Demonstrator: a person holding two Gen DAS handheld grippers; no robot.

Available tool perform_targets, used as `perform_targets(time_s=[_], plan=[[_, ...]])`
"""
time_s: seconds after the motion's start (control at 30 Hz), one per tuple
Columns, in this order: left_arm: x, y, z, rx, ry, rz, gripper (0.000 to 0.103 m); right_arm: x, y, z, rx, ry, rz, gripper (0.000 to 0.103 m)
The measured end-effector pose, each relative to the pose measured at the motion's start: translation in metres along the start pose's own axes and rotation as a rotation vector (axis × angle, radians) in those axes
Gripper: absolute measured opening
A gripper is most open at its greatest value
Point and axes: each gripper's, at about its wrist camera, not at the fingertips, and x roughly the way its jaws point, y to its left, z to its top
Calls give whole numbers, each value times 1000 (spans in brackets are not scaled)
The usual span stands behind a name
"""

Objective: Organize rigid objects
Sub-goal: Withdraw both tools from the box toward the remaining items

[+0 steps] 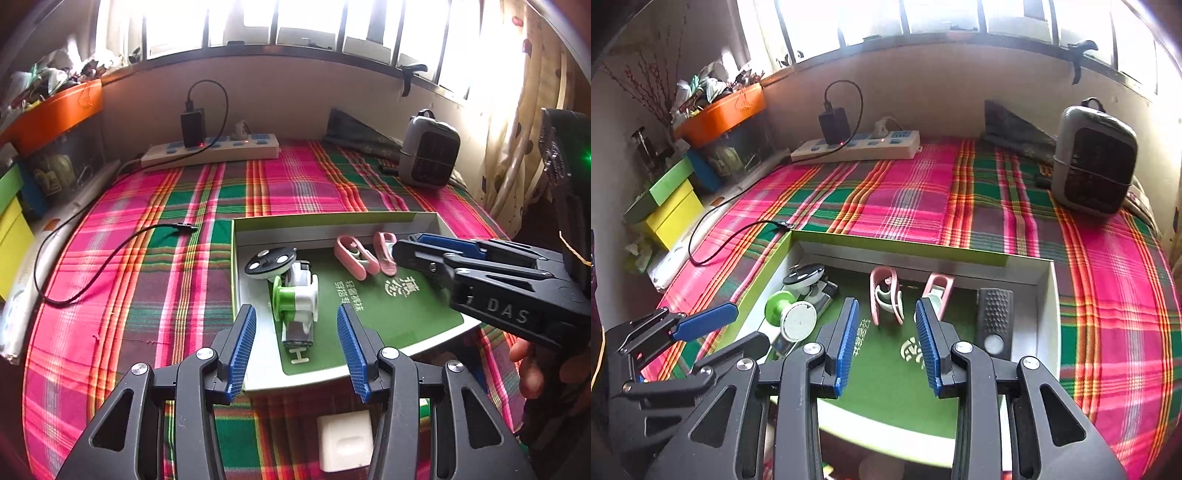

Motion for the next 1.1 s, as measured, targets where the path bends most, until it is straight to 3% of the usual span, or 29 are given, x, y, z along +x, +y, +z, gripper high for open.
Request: perform_targets(time_s=[0.57,0.7,1.1], plan=[[-20,2,-20,-30,-1,-34,46,-44,-13,-33,32,-47,-31,34],[-23,3,-26,-44,2,-47,50,-55,-17,-43,35,-59,-44,34],[-31,8,-48,-74,11,-77,50,-67,-35,-87,124,-35,-96,34]])
